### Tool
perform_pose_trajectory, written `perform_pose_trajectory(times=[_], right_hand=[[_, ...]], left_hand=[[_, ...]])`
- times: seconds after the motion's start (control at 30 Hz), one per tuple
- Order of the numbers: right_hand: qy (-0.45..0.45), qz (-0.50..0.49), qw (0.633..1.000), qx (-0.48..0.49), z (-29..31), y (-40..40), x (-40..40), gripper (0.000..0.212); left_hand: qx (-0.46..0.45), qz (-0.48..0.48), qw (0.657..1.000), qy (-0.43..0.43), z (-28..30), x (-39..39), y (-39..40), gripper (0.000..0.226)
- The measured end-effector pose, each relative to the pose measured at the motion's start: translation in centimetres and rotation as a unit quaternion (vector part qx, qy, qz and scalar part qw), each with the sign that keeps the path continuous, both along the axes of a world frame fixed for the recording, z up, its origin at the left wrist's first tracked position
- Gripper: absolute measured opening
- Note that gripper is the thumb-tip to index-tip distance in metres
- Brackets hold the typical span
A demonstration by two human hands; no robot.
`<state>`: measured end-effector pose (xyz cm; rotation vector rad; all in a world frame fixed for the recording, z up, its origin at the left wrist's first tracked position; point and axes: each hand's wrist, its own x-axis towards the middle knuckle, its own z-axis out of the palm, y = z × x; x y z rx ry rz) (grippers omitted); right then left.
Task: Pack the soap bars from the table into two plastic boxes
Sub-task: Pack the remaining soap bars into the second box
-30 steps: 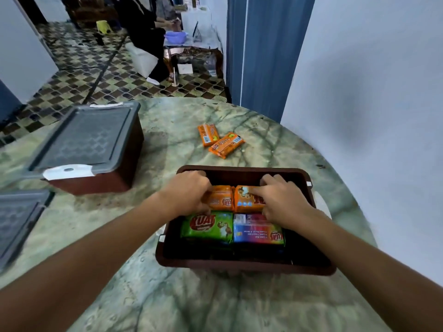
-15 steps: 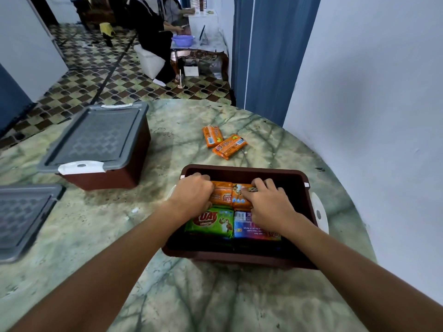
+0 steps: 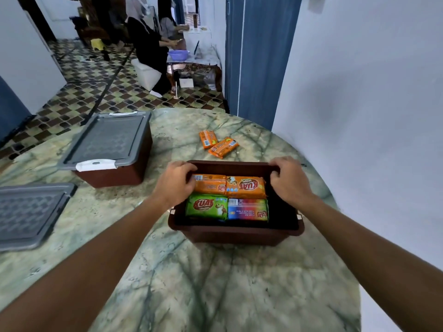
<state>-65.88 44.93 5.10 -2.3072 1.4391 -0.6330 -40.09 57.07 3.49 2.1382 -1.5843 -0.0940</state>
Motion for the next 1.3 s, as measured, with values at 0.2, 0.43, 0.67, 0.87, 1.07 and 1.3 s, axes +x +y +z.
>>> perform_pose_trajectory(times=[0.2,0.43,0.67,0.87,1.07,1.3], right_hand=[[-0.032,-0.144,0.976,0.163,-2.3,-0.9,-3.3,0.048],[-0.174,-0.214,0.914,0.297,-4.7,-4.0,-1.7,0.063],[-0.184,-0.192,0.922,0.283,-4.9,-7.3,0.4,0.051],[-0.086,-0.133,0.947,0.280,-4.3,-10.6,2.5,0.046],[0.067,0.069,0.994,0.055,1.3,-14.6,7.7,0.029],[0.204,0.283,0.937,-0.033,1.1,-20.0,16.2,0.042]], left_hand=[[0.043,0.202,0.903,0.378,0.1,0.4,-0.1,0.038],[0.048,0.268,0.852,0.446,-2.4,2.2,-1.5,0.045],[0.007,0.316,0.819,0.479,-2.5,2.3,-3.0,0.042],[0.019,0.325,0.839,0.436,-2.0,4.3,-4.0,0.040],[0.110,0.145,0.983,0.028,2.2,7.0,-9.0,0.039],[0.222,-0.111,0.916,-0.315,1.8,9.1,-19.8,0.057]])
